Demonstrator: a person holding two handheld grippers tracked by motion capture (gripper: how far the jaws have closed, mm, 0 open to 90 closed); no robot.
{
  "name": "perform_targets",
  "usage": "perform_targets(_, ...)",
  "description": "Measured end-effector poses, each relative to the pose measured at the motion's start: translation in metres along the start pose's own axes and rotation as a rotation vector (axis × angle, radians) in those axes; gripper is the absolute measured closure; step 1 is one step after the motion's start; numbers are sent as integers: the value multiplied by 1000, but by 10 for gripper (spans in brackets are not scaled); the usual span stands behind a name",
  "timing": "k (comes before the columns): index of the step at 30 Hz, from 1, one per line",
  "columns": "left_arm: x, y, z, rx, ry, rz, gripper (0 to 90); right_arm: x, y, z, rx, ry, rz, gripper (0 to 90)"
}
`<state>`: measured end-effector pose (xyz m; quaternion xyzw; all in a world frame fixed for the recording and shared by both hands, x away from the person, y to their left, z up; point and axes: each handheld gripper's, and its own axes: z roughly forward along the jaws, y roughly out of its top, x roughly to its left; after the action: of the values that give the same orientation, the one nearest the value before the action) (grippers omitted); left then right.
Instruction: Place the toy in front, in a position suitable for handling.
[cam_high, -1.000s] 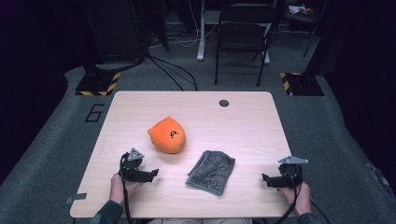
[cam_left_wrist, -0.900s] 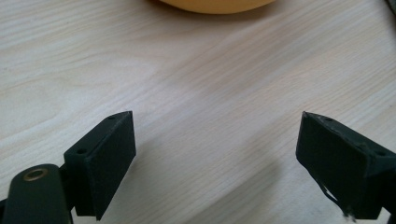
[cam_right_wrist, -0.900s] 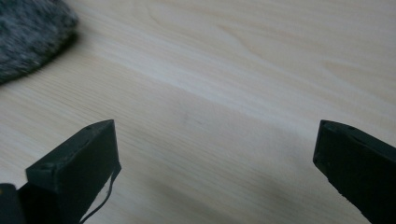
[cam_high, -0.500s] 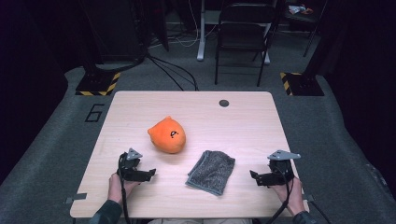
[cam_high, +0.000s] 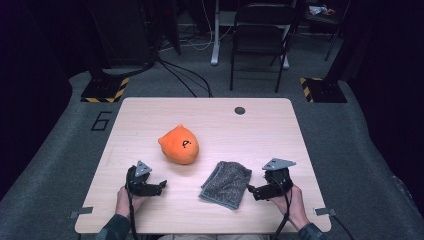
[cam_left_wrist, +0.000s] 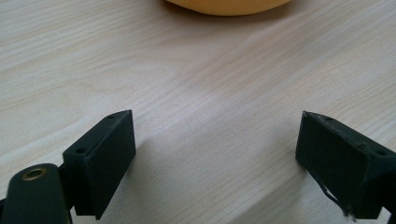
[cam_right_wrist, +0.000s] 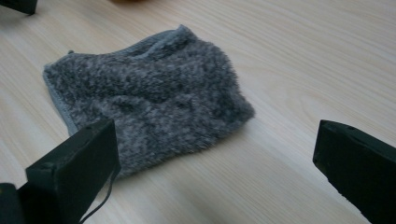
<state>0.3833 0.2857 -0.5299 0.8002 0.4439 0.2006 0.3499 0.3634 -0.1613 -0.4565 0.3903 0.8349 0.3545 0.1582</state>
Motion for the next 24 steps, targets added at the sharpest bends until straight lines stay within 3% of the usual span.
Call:
perform_targets(6, 0, 0, 0, 0, 1, 1, 115, 13, 9, 19, 25, 22, -44, 0)
perform_targets(7, 0, 0, 0, -1, 1, 1, 115, 16, 11, 22, 27, 17, -29, 0)
perform_targets(24, 0, 0, 0, 0, 0, 1, 115, 37, 30, 73, 92, 53, -117, 0)
